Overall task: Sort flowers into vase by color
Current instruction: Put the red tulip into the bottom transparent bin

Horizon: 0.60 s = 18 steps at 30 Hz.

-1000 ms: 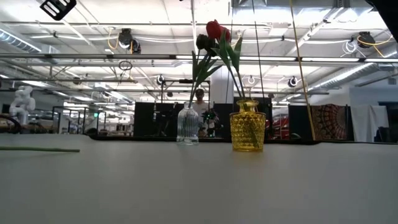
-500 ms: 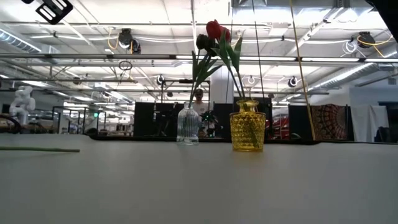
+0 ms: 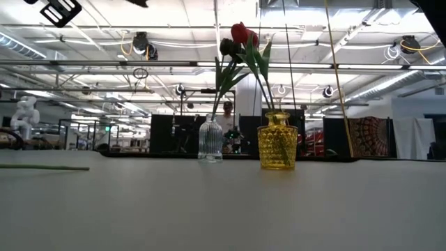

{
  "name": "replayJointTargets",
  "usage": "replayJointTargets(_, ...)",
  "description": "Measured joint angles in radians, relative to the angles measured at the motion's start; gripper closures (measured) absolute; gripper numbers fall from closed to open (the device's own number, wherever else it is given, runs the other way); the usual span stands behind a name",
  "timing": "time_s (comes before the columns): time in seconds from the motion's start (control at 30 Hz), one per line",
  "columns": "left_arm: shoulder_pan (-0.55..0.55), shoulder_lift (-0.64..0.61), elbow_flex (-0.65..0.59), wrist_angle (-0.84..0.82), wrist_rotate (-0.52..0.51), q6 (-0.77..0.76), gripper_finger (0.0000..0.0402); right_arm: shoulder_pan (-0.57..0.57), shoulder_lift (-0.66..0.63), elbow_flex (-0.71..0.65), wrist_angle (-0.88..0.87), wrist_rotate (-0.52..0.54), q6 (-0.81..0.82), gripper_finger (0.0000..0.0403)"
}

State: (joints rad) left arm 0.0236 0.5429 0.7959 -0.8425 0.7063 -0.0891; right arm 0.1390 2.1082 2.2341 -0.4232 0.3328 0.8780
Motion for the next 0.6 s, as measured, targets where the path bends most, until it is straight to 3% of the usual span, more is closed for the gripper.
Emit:
replayJointTargets(0.13,0.000,0.000,0.000,0.000,0.000,0.000,0.0315,0.000,0.000,0.000,0.000,0.000,0.000,0.0225)
replayJointTargets(0.33,0.000,0.000,0.000,0.000,-0.001,0.000,0.0386,0.000,0.000,0.000,0.000,0.000,0.000,0.0225)
replayJointTargets(0.6,0.000,0.000,0.000,0.003,-0.020,-0.008,0.0396,0.000,0.000,0.000,0.000,0.000,-0.001,0.0225)
